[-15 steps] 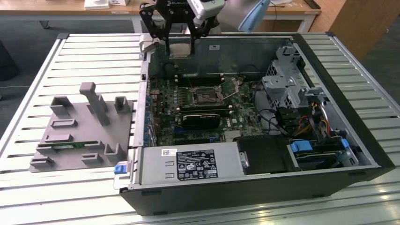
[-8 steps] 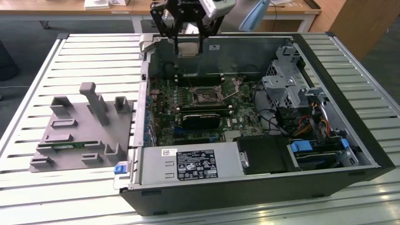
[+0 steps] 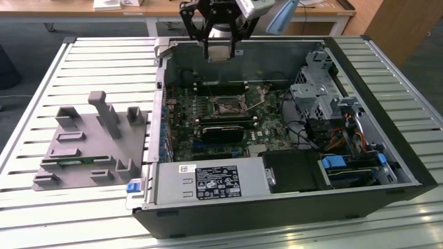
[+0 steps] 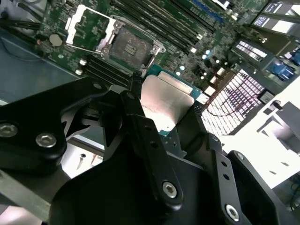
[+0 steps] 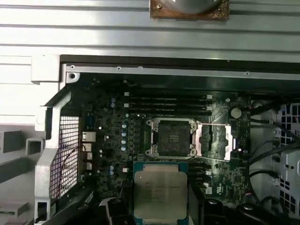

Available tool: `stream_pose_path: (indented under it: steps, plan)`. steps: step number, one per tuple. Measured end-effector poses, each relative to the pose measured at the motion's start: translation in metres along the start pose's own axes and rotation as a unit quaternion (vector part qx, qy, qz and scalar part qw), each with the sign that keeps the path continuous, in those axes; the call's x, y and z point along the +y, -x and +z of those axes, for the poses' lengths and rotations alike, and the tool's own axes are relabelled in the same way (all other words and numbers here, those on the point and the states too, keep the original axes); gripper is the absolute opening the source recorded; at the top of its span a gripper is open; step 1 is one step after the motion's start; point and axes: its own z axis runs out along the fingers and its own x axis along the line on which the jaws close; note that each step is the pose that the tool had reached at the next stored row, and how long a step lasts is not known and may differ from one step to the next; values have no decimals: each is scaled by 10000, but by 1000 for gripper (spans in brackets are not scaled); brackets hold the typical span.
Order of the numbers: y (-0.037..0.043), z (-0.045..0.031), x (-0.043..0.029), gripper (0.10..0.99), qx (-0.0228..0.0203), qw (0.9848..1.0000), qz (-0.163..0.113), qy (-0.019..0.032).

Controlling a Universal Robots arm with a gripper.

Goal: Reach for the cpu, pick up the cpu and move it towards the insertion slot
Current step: 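Pick up the cpu and move it towards the insertion slot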

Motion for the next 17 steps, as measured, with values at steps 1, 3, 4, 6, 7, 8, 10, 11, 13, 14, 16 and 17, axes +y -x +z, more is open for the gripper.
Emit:
stream_pose_path:
  steps: [1,3,4,6,7,8,10,11,13,14,16,17]
  plan:
    - [27,1,3,545,-1,10000,1,0]
    - [76,3,5,545,-3,10000,2,-1]
    - [93,5,5,545,-4,10000,4,0]
    - [139,8,5,545,-7,10000,5,0]
    - [158,9,5,545,-8,10000,6,0]
    - [179,11,5,545,-9,10000,6,0]
    - [210,15,4,545,-11,10000,6,1]
    - [225,17,4,545,-12,10000,7,0]
    - [257,20,5,545,-14,10000,7,0]
    - [276,21,6,545,-15,10000,8,0]
    - [310,24,7,545,-18,10000,8,0]
    - [319,24,7,545,-18,10000,8,0]
